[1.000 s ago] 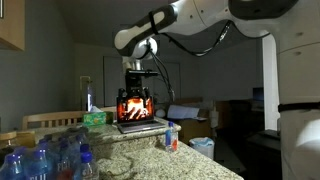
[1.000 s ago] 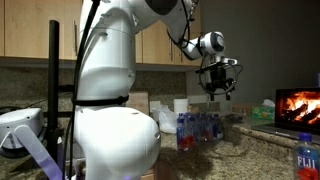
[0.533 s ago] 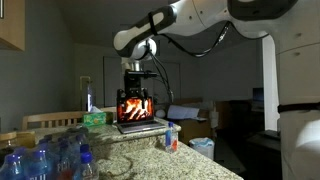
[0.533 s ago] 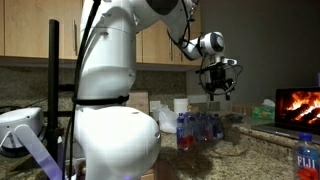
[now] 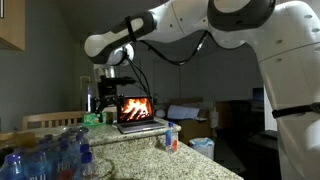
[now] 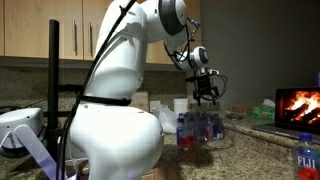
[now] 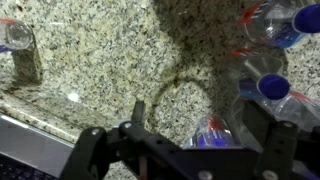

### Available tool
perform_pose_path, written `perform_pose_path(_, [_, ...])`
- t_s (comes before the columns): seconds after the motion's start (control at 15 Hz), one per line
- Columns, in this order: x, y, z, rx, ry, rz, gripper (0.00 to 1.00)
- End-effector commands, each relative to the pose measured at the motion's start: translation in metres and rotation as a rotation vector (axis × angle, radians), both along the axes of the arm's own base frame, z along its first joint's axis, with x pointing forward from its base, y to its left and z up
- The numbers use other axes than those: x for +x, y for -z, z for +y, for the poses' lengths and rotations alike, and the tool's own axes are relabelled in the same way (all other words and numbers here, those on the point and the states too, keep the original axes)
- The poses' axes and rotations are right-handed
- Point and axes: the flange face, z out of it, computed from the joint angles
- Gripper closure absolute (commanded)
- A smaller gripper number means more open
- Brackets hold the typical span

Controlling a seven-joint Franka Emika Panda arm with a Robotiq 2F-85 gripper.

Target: Move three bottles to the right

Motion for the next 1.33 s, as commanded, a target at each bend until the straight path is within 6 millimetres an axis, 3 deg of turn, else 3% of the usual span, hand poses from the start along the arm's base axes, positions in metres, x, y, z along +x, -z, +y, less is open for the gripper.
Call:
perform_pose_path(0.0, [0.009, 0.014, 0.031, -0.008, -0.098, 0.017, 0.0])
perform_pose_path(0.4, [0.014, 0.036, 0.072, 0.044, -0.095, 0.08, 0.0])
perform_pose_path(1.2, [0.034, 0.102, 0.1, 0.116, -0.043, 0.228, 0.0])
perform_pose_path(1.27, [0.035, 0.106, 0.099, 0.111, -0.035, 0.242, 0.12])
